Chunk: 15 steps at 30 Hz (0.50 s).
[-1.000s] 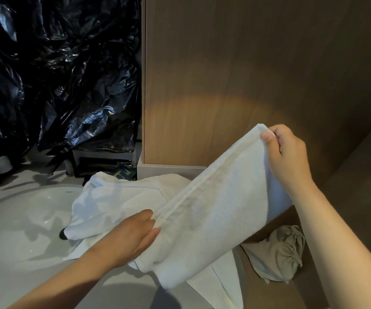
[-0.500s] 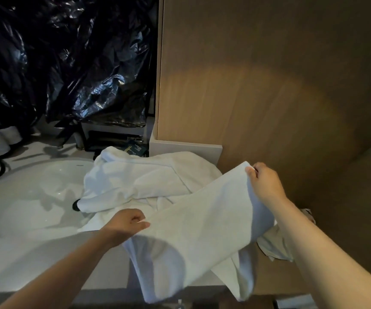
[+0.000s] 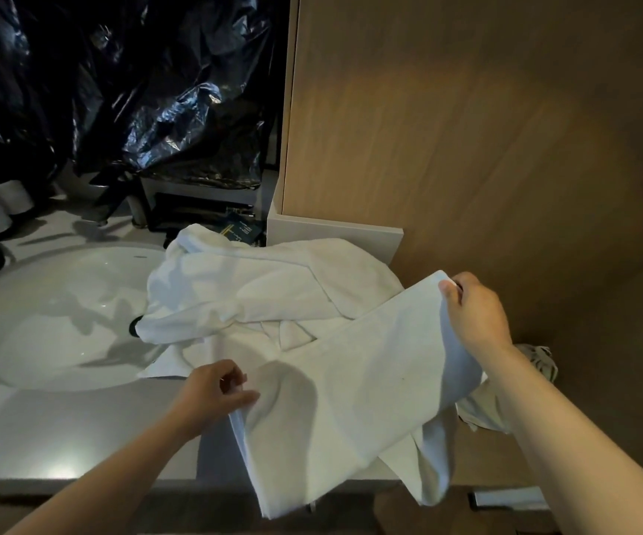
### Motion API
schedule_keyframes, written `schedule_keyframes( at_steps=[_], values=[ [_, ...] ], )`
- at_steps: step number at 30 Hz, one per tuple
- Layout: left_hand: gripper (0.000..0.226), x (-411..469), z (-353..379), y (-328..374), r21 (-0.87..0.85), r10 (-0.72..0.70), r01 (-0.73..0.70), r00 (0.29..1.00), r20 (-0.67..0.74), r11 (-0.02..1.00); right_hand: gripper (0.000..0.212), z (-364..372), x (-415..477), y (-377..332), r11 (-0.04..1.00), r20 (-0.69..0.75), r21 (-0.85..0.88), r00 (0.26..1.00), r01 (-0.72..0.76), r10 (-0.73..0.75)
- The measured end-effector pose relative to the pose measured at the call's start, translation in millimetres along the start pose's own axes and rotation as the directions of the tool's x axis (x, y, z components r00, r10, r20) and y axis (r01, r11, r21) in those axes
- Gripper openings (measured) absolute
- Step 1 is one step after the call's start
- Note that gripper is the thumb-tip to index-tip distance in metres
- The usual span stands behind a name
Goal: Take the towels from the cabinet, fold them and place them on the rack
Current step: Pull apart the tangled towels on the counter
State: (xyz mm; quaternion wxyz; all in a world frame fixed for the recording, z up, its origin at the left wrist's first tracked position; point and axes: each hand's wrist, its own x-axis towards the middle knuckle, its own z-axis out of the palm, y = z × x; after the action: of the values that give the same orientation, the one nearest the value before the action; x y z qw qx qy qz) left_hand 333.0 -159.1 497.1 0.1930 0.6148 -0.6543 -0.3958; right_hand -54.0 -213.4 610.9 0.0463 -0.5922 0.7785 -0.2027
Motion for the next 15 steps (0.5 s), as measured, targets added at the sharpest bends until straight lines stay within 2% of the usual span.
schedule_keyframes(
  at_steps=[4,7,11,15],
  values=[
    [0.031,2.5,-0.6,-1.9,-0.001,0.044,-0.044,0.999,-0.023,0.999,0.038,1.5,1.4,3.6,1.000,0.006,-0.006,1.000,-0.013,0.013],
    [0.036,2.8,0.5,-5.4,0.027,0.079,-0.077,0.993,-0.092,0.997,0.040,4.0,0.8,8.9,0.999,0.008,-0.024,1.000,-0.027,0.028],
    [0.029,4.8,5.7,-7.1,0.043,0.006,0.000,0.989,-0.150,0.999,0.043,8.9,-0.3,13.2,0.999,0.011,-0.039,0.999,-0.030,0.030],
    [0.013,6.3,7.9,-0.7,-0.025,0.006,-0.008,0.998,-0.061,1.000,0.042,9.6,1.3,12.3,0.999,0.018,-0.033,0.999,-0.032,0.033]
  ],
)
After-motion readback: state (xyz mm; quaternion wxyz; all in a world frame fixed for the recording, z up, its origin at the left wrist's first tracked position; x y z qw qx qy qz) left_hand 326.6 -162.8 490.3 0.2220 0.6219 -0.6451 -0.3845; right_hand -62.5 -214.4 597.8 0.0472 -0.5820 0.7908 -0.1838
